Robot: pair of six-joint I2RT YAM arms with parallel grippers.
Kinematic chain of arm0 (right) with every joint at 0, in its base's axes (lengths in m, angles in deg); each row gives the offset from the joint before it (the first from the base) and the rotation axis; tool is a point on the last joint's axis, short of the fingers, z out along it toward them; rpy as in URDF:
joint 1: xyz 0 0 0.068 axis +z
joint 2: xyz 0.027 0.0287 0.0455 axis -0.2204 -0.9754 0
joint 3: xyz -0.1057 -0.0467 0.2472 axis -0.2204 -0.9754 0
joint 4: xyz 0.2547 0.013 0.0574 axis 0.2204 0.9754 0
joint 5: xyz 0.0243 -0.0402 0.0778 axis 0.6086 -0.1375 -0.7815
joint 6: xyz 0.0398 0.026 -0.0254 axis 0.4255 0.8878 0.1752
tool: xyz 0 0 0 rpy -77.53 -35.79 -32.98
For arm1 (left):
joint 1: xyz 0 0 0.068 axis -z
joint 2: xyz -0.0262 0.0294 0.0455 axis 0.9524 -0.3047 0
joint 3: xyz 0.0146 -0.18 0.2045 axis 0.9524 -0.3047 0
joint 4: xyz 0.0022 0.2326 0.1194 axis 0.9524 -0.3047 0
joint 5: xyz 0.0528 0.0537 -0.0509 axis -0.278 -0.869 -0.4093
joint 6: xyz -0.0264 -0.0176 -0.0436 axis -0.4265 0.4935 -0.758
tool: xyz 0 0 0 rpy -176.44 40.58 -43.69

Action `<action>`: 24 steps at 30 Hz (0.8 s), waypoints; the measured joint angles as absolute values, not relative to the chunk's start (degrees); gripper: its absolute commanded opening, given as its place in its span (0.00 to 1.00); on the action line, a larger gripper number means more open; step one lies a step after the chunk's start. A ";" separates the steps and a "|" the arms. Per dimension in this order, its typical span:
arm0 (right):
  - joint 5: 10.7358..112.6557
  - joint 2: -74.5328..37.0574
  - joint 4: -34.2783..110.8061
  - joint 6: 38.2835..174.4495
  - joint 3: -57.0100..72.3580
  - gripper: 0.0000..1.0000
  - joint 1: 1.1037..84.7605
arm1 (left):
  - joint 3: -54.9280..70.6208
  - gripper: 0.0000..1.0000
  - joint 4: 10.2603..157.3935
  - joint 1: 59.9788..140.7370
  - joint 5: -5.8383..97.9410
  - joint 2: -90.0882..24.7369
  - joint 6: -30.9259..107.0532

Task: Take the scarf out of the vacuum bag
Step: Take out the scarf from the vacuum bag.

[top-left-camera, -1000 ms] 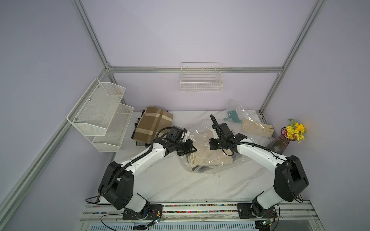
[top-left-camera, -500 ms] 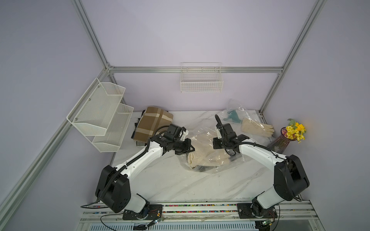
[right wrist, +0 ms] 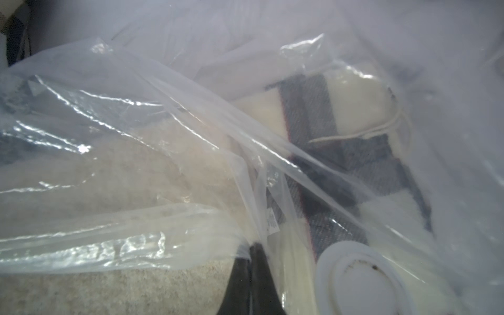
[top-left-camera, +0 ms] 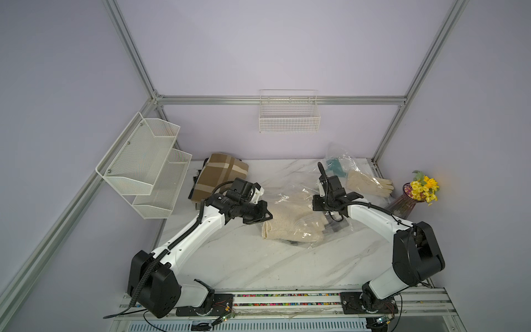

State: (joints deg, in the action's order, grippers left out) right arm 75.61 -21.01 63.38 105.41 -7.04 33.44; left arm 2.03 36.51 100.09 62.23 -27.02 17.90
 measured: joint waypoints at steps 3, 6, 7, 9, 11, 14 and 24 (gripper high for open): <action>75.67 -21.01 63.38 105.39 -7.04 0.00 32.76 | 1.94 0.00 34.74 99.11 62.33 -26.46 18.95; 75.61 -21.01 63.38 105.36 -7.02 0.00 31.49 | 1.90 0.00 32.90 97.73 62.44 -26.30 20.35; 75.63 -21.01 63.38 105.36 -7.02 0.00 31.06 | 1.90 0.00 32.14 97.21 62.44 -26.30 20.83; 75.65 -21.01 63.40 105.36 -7.02 0.00 30.40 | 1.94 0.00 30.28 96.12 62.14 -26.30 22.27; 75.65 -20.98 63.40 105.34 -7.02 0.00 30.07 | 2.66 0.00 27.44 95.26 61.11 -26.61 23.95; 75.59 -20.90 63.42 105.25 -7.02 0.00 30.03 | 6.01 0.00 22.57 94.65 58.12 -28.03 26.73; 75.04 -18.80 63.03 105.15 -7.65 0.00 30.01 | 19.84 0.00 6.81 93.91 40.50 -36.44 35.89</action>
